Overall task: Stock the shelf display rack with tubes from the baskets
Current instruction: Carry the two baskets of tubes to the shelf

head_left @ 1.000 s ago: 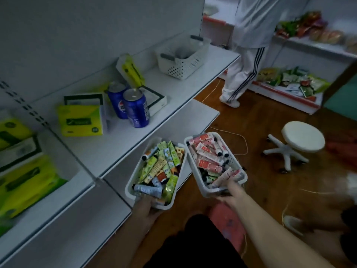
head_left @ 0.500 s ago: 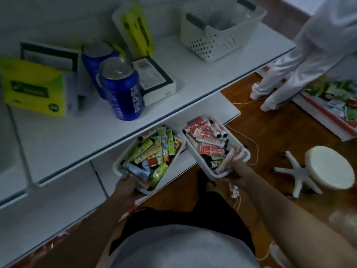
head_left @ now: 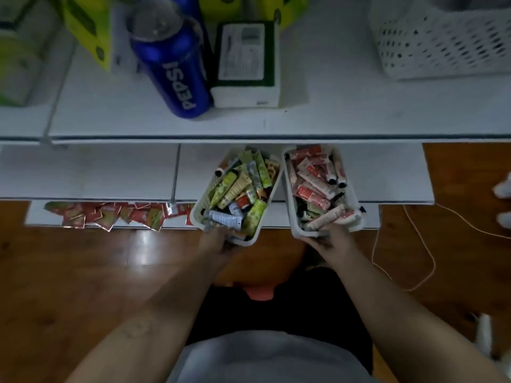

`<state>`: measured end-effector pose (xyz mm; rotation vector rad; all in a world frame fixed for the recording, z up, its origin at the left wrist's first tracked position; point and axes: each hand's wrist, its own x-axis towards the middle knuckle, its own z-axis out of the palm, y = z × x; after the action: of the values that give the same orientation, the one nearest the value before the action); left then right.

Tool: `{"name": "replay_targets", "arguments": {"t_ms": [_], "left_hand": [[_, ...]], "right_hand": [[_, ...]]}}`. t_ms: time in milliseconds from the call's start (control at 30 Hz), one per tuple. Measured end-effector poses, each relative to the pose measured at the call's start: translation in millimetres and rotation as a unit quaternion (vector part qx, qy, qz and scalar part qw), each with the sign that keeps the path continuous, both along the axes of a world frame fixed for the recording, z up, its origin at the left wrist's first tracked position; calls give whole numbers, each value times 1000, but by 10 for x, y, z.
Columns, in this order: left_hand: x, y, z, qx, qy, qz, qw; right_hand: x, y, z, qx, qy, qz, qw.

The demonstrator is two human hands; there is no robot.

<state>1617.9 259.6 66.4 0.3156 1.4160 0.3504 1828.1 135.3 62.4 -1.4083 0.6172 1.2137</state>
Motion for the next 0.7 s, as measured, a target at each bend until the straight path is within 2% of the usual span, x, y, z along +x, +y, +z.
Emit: {"name": "replay_targets", "arguments": {"t_ms": [100, 233, 367, 600, 700], "left_hand": [[-219, 30, -93, 18, 0, 3, 1000], [-525, 114, -90, 42, -40, -8, 998], [-687, 146, -122, 31, -14, -6, 999], [-515, 99, -416, 58, 5, 37, 998], [-405, 200, -734, 82, 9, 45, 996]], "right_hand": [[-153, 147, -27, -15, -27, 0, 1000], [-550, 304, 67, 7, -10, -16, 1000], [-733, 306, 54, 36, 7, -22, 999], [-360, 321, -392, 71, 22, -19, 997], [-229, 409, -675, 90, -23, 3, 996]]}}
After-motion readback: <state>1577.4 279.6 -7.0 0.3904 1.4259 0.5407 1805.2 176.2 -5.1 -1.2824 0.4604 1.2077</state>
